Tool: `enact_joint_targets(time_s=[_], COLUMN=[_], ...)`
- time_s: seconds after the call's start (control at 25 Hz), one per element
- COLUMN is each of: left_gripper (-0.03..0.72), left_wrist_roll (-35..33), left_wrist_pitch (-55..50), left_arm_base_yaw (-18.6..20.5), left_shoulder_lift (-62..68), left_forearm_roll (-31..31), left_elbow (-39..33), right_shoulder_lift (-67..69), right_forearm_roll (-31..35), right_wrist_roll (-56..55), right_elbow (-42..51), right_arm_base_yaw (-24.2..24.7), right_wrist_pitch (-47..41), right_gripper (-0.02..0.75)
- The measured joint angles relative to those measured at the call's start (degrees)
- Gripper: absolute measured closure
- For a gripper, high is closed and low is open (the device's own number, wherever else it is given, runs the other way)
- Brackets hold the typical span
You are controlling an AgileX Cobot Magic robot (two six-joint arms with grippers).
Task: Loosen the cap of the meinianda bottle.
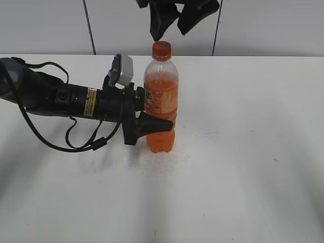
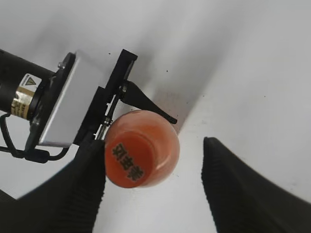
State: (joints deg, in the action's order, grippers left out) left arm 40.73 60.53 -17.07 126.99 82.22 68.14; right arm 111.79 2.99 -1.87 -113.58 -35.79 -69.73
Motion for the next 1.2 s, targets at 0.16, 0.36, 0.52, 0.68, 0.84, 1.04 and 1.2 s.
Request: enact_joint_targets(time_s=[0.16,0.36,0.52,0.68,0.84,1.04,1.2], left_gripper=[0.28,0.28,0.28,0.28,0.28,0.28,0.28], left_wrist_roll=[0.0,0.0,0.0,0.0,0.0,0.0,0.0], left_wrist_pitch=[0.0,-0.1,-0.1,-0.1,-0.1,-0.1,-0.2], left_arm_base_yaw=[0.0,0.0,0.0,0.0,0.0,0.0,0.0], left_shoulder_lift=[0.0,0.0,0.0,0.0,0.0,0.0,0.0], left_forearm_roll=[-0.1,-0.1,-0.1,-0.1,-0.1,-0.1,-0.2], left_elbow=[0.0,0.0,0.0,0.0,0.0,0.0,0.0], right_shoulder_lift=[0.9,0.9,1.1,1.4,1.7,1.7,1.7], right_forearm_roll=[1.3,1.9,2.4,2.9,3.2,4.1,4.8], right_wrist_roll=[-1.6,-1.8,-1.8,-1.8,-1.7,-1.0,-1.0], right_elbow=[0.0,0.0,0.0,0.0,0.1,0.8,3.8], right_arm_base_yaw=[0.0,0.0,0.0,0.0,0.0,0.0,0.0], right_wrist_pitch=[-0.1,-0.1,-0.1,-0.1,-0.1,-0.1,-0.1], right_gripper=[0.246,0.245,0.246,0.259,0.289,0.367,0.397])
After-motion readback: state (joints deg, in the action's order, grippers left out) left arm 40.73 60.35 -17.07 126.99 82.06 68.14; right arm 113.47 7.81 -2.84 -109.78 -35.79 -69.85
